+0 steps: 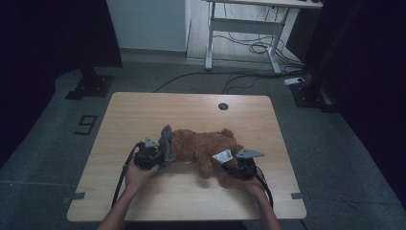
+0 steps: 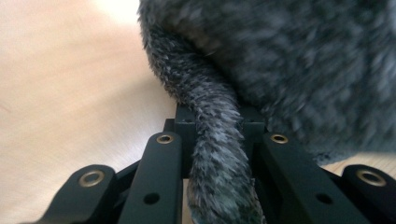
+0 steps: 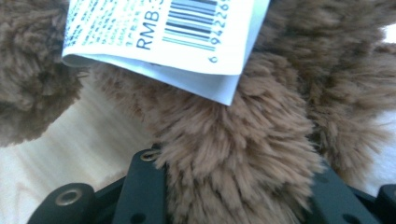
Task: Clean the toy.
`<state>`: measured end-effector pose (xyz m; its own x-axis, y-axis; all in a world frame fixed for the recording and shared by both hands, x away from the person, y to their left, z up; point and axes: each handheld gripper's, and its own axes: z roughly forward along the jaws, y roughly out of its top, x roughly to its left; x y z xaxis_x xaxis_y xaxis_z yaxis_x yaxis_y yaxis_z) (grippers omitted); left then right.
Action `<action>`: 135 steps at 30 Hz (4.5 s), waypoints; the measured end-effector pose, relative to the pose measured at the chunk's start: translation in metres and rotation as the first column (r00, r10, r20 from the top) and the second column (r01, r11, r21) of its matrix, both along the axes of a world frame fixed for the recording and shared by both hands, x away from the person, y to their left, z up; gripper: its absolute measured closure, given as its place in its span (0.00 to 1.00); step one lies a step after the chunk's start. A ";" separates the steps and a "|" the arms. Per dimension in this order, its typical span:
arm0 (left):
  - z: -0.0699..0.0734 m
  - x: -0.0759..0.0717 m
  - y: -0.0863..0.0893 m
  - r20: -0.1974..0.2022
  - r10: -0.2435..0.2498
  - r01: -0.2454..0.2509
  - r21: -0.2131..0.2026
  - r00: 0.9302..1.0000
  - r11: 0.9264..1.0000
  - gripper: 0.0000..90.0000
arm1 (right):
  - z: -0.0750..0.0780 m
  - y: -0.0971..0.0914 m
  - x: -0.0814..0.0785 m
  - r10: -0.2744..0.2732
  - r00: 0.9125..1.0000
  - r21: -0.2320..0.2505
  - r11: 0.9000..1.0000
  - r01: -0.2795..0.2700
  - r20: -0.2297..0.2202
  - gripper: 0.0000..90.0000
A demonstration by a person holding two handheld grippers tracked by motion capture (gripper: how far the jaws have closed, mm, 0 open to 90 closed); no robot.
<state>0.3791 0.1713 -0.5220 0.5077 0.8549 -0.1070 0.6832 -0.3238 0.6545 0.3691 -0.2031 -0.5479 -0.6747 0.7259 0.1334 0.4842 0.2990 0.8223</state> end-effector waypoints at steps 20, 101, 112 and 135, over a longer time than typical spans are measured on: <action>0.106 0.026 -0.061 0.203 -0.106 0.121 -0.064 0.973 0.991 0.83 | 0.002 0.001 0.015 0.029 0.999 -0.024 0.999 -0.029 0.038 0.72; 0.085 -0.014 -0.030 0.232 -0.062 0.066 -0.011 0.971 0.998 0.84 | 0.010 0.005 -0.006 0.056 0.996 0.057 0.997 -0.060 0.068 0.78; 0.036 -0.003 0.018 0.122 0.058 -0.056 -0.017 0.991 0.998 0.84 | 0.010 0.004 -0.006 0.055 0.996 0.057 0.997 -0.059 0.066 0.78; 0.104 0.004 -0.083 0.217 -0.172 0.189 -0.061 0.961 0.980 0.83 | 0.009 0.001 -0.003 0.029 0.997 0.060 0.998 -0.034 0.070 0.75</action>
